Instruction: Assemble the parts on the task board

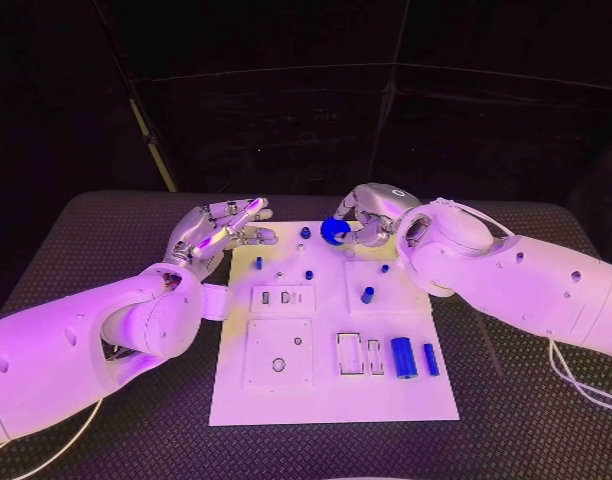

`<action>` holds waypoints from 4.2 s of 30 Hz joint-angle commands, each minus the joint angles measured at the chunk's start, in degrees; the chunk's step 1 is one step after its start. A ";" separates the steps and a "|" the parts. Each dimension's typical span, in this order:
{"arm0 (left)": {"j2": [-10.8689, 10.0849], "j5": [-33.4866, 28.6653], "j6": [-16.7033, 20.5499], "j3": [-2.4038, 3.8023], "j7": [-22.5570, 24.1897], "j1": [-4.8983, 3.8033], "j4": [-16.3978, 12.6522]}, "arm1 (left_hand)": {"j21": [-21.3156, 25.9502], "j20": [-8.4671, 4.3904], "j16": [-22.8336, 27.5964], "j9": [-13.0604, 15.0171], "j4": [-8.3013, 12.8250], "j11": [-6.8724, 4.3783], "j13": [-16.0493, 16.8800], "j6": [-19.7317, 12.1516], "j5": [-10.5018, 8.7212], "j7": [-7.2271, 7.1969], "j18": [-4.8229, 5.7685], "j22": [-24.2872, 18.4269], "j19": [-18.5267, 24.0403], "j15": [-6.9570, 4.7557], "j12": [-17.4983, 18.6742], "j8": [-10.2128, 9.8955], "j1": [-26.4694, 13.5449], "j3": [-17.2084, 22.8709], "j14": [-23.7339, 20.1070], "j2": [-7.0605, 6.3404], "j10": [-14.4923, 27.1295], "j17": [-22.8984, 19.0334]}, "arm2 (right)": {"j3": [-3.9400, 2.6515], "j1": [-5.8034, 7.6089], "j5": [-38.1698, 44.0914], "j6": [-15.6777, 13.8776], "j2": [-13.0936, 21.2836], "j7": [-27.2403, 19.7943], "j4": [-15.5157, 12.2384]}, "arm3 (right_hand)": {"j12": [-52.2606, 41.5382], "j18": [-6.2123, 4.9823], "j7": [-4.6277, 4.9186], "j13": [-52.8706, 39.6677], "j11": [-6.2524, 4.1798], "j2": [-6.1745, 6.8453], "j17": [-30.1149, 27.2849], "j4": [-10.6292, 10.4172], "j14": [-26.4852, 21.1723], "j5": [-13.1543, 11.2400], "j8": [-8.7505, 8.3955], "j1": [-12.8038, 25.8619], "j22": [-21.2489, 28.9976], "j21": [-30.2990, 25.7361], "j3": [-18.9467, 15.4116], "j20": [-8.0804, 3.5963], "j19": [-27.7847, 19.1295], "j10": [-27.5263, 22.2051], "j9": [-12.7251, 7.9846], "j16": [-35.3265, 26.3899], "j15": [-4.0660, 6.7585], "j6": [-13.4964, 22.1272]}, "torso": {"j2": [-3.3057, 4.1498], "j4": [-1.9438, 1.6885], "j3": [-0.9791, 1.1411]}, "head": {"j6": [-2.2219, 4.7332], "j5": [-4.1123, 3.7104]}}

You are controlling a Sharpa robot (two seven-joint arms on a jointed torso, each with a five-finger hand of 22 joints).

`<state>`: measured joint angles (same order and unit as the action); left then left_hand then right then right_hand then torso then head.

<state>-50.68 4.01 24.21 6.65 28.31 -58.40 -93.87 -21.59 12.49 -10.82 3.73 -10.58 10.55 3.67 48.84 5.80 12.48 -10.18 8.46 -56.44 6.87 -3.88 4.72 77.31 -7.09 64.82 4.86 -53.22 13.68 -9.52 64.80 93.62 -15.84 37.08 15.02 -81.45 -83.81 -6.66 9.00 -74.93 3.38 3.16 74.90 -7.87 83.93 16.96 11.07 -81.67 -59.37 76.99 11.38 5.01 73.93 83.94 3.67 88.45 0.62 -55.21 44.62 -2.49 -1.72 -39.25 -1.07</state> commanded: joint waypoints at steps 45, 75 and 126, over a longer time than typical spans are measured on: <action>0.20 0.30 -0.88 0.06 0.15 -0.11 0.01 | 0.07 0.37 0.43 -0.01 0.00 0.17 -0.06 -0.32 0.20 1.08 -0.21 -0.08 -0.12 0.15 0.33 -0.32 -0.19 -0.19 -0.06 0.62 0.44 0.16 | 3.78 0.16 4.19 0.30 -10.64 1.40 7.50 | 2.72 0.88 1.06 -3.89 1.60 2.92 10.90 0.76 5.20 -6.84 -8.09 3.59 -0.22 0.42 1.26 1.68 0.19 -1.50 -0.50 0.24 -1.25 14.26 | 0.03 0.03 0.04 | -1.10 0.63; -0.19 0.30 -1.24 0.05 0.08 -0.09 0.46 | 0.09 0.38 0.49 0.01 0.00 0.18 -0.05 -0.20 0.19 1.09 -0.21 -0.10 -0.11 0.16 0.31 -0.33 -0.22 -0.22 -0.07 0.64 0.47 0.21 | 3.67 0.11 -22.61 -4.88 8.75 -13.79 -1.48 | 2.92 0.69 1.34 -3.62 1.87 3.88 9.64 0.84 4.90 -3.43 -6.83 3.63 0.76 -0.04 -0.21 1.97 -0.49 -1.79 0.36 -0.19 -1.50 5.48 | -0.20 0.74 0.36 | -0.64 -0.48; 1.04 0.30 -1.56 0.03 -0.09 0.02 1.81 | 0.09 0.39 0.52 0.02 0.01 0.17 -0.04 -0.16 0.19 1.07 -0.22 -0.11 -0.10 0.17 0.28 -0.33 -0.22 -0.23 -0.07 0.64 0.46 0.24 | 3.71 -0.89 -25.42 4.91 11.23 -19.11 9.81 | 2.43 0.72 0.68 -4.21 1.27 2.21 9.82 3.40 4.95 -2.53 -5.45 1.73 0.57 0.07 -1.26 1.58 -0.37 -1.35 0.64 -0.15 -1.02 1.54 | -0.22 0.66 0.33 | -0.62 -2.57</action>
<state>-49.71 4.02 23.37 6.63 27.92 -58.32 -92.03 -21.59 12.49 -10.60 3.75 -10.58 10.75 3.69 48.84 5.81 12.48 -10.17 8.42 -56.44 6.87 -3.88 4.72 77.10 -7.09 64.82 5.07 -53.02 13.85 -5.78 63.84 67.17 -11.59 48.42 -3.92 -71.71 -81.14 -6.67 9.56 -74.92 5.01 6.07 74.93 -4.74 83.94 14.19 5.48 -79.99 -58.75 77.21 10.05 6.97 73.60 82.50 4.24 88.41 -0.41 -53.30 44.40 -1.80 -1.39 -39.91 -3.65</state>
